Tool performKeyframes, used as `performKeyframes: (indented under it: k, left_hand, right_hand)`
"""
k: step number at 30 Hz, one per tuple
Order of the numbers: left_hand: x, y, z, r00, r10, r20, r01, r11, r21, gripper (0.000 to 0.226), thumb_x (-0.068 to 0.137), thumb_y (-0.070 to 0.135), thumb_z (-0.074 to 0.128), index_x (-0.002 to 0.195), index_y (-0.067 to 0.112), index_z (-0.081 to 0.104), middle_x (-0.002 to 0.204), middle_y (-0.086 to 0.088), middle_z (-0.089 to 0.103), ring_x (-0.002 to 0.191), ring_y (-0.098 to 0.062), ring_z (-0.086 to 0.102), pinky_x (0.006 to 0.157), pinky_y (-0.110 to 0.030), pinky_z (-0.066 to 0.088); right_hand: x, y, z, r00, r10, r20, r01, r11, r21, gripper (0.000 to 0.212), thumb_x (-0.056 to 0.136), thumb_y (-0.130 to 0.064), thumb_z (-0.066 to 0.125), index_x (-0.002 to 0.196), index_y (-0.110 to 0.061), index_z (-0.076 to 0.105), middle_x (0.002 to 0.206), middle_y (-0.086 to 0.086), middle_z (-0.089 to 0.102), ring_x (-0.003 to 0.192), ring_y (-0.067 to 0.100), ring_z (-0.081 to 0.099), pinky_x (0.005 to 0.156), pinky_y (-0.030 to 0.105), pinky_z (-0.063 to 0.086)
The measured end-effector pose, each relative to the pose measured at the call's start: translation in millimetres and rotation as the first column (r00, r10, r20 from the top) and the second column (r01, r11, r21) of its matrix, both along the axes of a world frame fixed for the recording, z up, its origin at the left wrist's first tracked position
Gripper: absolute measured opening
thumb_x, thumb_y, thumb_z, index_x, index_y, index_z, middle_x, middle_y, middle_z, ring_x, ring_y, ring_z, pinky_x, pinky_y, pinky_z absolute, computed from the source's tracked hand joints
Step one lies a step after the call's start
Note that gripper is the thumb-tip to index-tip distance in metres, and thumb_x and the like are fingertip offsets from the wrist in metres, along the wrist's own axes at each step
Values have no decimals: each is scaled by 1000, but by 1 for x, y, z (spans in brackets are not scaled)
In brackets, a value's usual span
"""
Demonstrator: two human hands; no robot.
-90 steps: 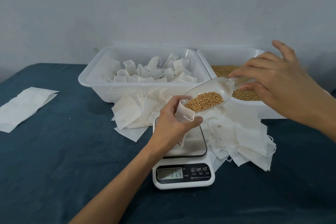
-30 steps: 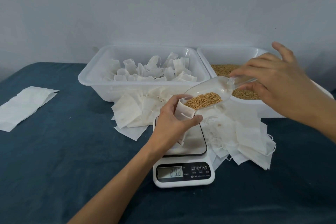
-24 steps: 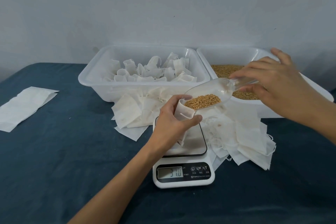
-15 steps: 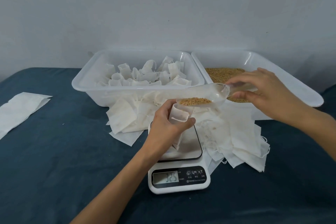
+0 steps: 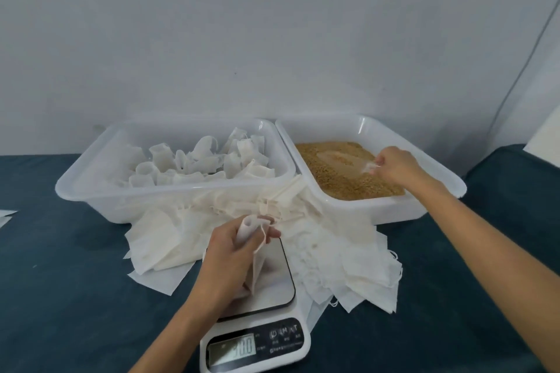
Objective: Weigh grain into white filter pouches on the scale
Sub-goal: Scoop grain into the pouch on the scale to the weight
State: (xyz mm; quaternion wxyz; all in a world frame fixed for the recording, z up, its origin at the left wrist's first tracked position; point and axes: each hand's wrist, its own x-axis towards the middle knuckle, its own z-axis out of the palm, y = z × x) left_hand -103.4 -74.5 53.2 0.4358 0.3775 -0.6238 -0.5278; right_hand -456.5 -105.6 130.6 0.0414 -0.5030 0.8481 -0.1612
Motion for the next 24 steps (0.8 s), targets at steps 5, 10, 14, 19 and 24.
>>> performKeyframes:
  k: [5, 10, 14, 19, 24]
  left_hand:
    - [-2, 0, 0, 999, -8, -34, 9, 1000, 4, 35, 106, 9, 57, 86, 22, 82, 104, 4, 81, 103, -13, 73, 86, -27, 57]
    - [1, 1, 6, 999, 22, -26, -24, 998, -58, 23, 106, 16, 57, 96, 14, 78, 99, 2, 81, 100, -12, 75, 91, -39, 54]
    - [6, -10, 29, 997, 62, -42, -67, 991, -113, 25, 100, 31, 57, 93, 33, 81, 104, 6, 80, 87, -14, 76, 65, -27, 55]
    - [9, -77, 69, 967, 236, 97, -197, 932, -303, 26, 109, 26, 55, 99, 23, 79, 63, -1, 72, 53, -10, 67, 59, -11, 48]
    - [-6, -165, 90, 877, 400, 266, -306, 891, -335, 28, 105, 17, 59, 83, 11, 75, 57, -7, 67, 47, -10, 59, 54, -15, 44]
  right_hand:
    - [0, -7, -15, 999, 3, -44, 4, 989, 145, 36, 96, -30, 67, 69, -15, 48, 65, 0, 47, 57, 16, 44, 52, 28, 33]
    - [13, -6, -12, 977, -46, -208, 72, 990, 123, 26, 95, -37, 67, 105, -13, 65, 104, 4, 68, 93, 24, 62, 88, 41, 48]
    - [52, -5, -16, 998, 67, -15, -67, 918, -390, 25, 96, -38, 63, 114, -21, 68, 109, -6, 69, 98, 15, 64, 87, 37, 51]
    - [78, -11, -32, 973, 207, 100, -119, 826, -551, 6, 97, -28, 65, 97, -25, 69, 88, -15, 65, 78, -1, 56, 70, 22, 42]
    - [66, -12, -36, 966, 196, 167, -61, 805, -589, 11, 98, -23, 63, 102, -20, 72, 90, -11, 66, 84, 8, 60, 76, 26, 42]
